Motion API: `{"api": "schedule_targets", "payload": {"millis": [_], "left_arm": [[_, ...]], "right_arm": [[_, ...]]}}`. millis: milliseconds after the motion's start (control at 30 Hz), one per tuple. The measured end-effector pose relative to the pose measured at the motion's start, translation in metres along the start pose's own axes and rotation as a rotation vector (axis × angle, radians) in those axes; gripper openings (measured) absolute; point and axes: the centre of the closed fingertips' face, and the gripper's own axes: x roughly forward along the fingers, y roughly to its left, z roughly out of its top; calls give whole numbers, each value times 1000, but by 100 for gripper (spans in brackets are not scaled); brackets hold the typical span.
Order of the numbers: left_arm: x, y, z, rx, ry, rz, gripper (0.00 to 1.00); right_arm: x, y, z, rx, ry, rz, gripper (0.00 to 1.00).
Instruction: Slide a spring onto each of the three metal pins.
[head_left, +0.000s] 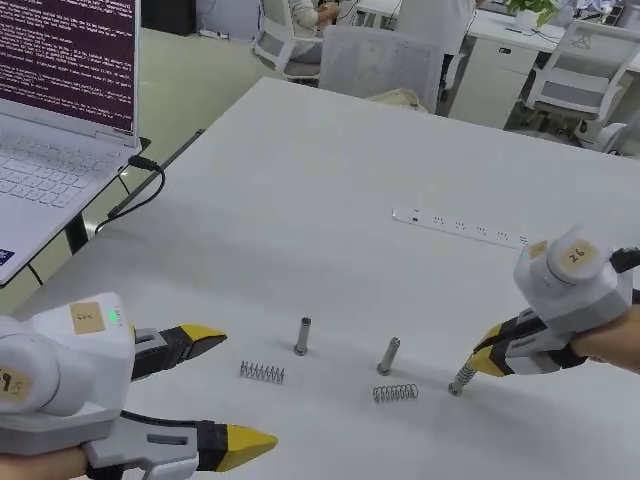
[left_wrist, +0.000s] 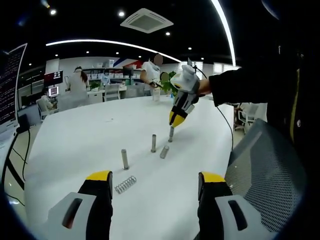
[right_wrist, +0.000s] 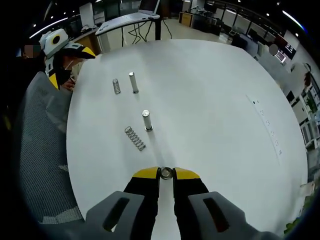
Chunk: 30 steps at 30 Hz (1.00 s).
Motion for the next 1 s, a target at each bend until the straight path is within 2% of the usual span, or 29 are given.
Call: {"api": "schedule_targets", "payload": {"millis": [700, 1000], "left_arm": [[0, 0, -1, -2, 0, -1, 65], [-2, -1, 0, 3, 1, 0, 65]], "right_arm": [[16, 2, -9, 8, 7, 4, 8], [16, 3, -7, 17, -10, 1, 8]]}}
